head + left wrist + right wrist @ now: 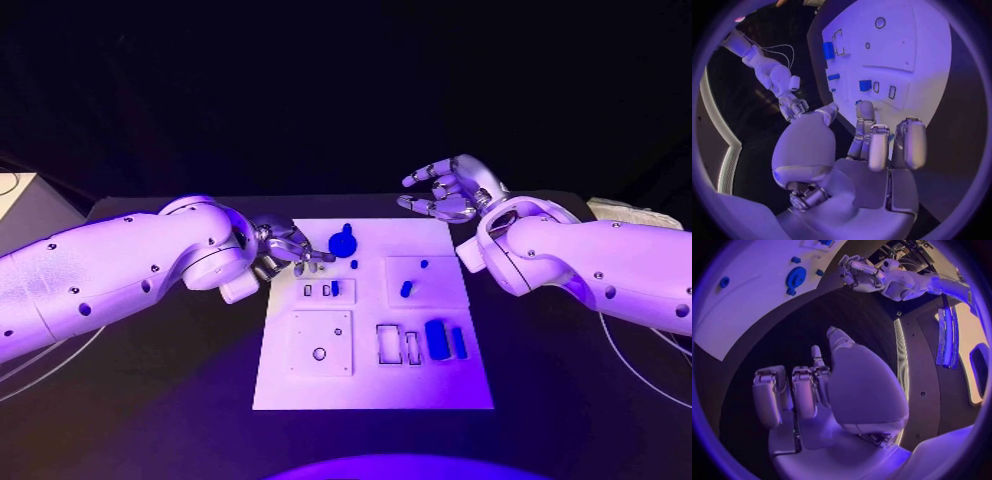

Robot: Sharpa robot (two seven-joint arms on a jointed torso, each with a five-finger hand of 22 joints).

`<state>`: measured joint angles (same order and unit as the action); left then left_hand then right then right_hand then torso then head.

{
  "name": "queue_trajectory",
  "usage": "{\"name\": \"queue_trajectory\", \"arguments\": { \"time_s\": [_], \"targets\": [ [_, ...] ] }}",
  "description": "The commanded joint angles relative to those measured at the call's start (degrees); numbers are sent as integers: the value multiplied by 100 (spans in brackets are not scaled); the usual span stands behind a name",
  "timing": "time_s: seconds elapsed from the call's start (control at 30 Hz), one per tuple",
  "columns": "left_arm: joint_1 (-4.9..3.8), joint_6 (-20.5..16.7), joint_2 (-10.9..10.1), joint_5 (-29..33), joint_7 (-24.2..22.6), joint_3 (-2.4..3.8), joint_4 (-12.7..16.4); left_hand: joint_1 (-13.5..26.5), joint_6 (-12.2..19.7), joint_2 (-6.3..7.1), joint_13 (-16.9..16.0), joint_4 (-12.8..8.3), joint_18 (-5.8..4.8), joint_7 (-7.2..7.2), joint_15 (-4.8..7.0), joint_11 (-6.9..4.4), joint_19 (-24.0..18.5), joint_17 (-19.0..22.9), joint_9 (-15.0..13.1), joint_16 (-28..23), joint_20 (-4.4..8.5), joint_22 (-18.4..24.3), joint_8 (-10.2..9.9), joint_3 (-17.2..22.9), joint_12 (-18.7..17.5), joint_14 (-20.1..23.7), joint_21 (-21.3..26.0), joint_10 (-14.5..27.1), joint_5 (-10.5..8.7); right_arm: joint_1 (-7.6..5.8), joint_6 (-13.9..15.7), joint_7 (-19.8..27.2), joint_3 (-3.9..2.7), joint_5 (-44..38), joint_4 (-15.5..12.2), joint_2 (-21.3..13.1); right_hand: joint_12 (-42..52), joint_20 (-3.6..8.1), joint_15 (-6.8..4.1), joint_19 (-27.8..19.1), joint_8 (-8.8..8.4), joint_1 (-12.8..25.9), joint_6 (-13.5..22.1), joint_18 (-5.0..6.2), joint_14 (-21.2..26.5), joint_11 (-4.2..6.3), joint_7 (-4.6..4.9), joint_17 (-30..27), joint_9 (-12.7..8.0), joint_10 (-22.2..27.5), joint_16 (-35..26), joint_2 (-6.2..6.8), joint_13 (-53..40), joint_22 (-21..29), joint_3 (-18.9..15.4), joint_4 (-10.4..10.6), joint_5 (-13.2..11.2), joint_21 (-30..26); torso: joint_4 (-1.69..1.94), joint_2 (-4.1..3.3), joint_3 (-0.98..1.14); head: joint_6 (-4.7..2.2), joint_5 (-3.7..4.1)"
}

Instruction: Assemble the parts on the task board

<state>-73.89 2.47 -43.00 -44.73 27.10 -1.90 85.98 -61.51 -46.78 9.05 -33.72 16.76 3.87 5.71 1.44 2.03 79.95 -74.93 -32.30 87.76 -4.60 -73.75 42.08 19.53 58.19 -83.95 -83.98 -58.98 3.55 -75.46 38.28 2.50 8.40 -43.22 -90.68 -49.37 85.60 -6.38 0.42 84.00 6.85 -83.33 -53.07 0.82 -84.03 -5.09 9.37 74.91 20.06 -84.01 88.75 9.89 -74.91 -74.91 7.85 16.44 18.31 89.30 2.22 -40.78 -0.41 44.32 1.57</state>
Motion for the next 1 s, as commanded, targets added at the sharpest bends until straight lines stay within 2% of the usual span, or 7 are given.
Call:
{"name": "queue_trajectory", "arguments": {
  "time_s": [0.03, 0.27, 0.47, 0.6, 0.83, 0.97, 1.0],
  "targets": [
    [-44, 344, 115, -393, 492, -18, -68, 77, 63, -1, -21, 5, -38, 1, 33, -34, 9, -960, -30, -15, 42, -14, 38, -56, 30, -404, 22, -27, -28, -11, -155, 12, -2, 166, 32, -4, -36, 30, -18, 546, 9, 13, -12, -51, -507, 48, 9, 1143, 0, -125, -16, -2, -1066, -1413, 38, 2, 34, -36, -1, -4, -5, 9, 4],
    [-117, 560, 416, -603, 636, -101, -324, 131, 83, -23, -49, 5, -41, 1, 34, -34, 17, -977, -70, -9, 43, -26, 40, -117, 49, -410, 18, -29, -29, -18, -83, -5, -1, 106, 75, -2, -32, 30, -16, 549, 5, 18, 3, -53, -509, 47, 11, 1151, -3, -128, -13, -5, -1070, -1418, 50, -1, 46, -31, 8, 3, -1, 34, -4],
    [-155, 842, 637, -704, 689, -152, -511, 89, 122, -82, -64, -9, -47, 6, 33, -31, 32, -1010, -103, 5, 41, -54, 28, -122, 59, -421, 8, -15, -20, -19, -49, -13, 0, 84, 104, 18, -33, 30, -16, 549, 5, 18, 5, -53, -509, 46, 11, 1151, -3, -127, -13, -6, -1068, -1419, 52, -1, 47, -30, -5, -6, -7, 49, -22],
    [-164, 967, 741, -732, 703, -175, -607, 53, 141, -108, -71, -14, -49, 10, 30, -28, 37, -1019, -122, 8, 39, -64, 20, -120, 63, -424, 4, -2, -16, -19, -42, -25, 0, 77, 112, 23, -33, 30, -16, 549, 5, 18, 5, -53, -509, 46, 11, 1151, -3, -127, -13, -6, -1068, -1419, 52, -1, 47, -30, -5, -10, -9, 50, -34],
    [-169, 1057, 873, -741, 713, -197, -696, 44, 150, -114, -90, -14, -48, 12, 29, -26, 35, -1035, -127, 15, 38, -62, 16, -121, 74, -430, 5, -7, -17, -19, -54, -73, 0, 65, 130, 34, -41, 29, -15, 544, 3, 21, 16, -50, -507, 45, 13, 1143, -5, -119, -16, -10, -1061, -1411, 63, -3, 55, -39, 1, -7, -15, 97, -3],
    [-170, 1098, 930, -742, 717, -204, -735, 24, 158, -124, -115, -17, -51, 14, 27, -24, 41, -1049, -135, 22, 36, -72, 11, -120, 90, -435, 2, -15, -18, -19, -68, -96, 0, 57, 136, 41, -41, 29, -15, 544, 3, 21, 16, -50, -507, 45, 13, 1143, -5, -119, -16, -10, -1061, -1411, 63, -3, 55, -39, 2, -9, -12, 68, 6],
    [-169, 1108, 944, -743, 718, -206, -748, 7, 162, -128, -114, -20, -51, 15, 26, -24, 43, -1052, -141, 23, 35, -76, 9, -119, 91, -436, 0, -10, -18, -19, -71, -100, 0, 56, 137, 43, -41, 29, -15, 544, 3, 21, 16, -50, -507, 45, 13, 1143, -5, -119, -16, -10, -1061, -1411, 63, -3, 55, -39, 2, -11, -12, 87, 9]
  ]
}}
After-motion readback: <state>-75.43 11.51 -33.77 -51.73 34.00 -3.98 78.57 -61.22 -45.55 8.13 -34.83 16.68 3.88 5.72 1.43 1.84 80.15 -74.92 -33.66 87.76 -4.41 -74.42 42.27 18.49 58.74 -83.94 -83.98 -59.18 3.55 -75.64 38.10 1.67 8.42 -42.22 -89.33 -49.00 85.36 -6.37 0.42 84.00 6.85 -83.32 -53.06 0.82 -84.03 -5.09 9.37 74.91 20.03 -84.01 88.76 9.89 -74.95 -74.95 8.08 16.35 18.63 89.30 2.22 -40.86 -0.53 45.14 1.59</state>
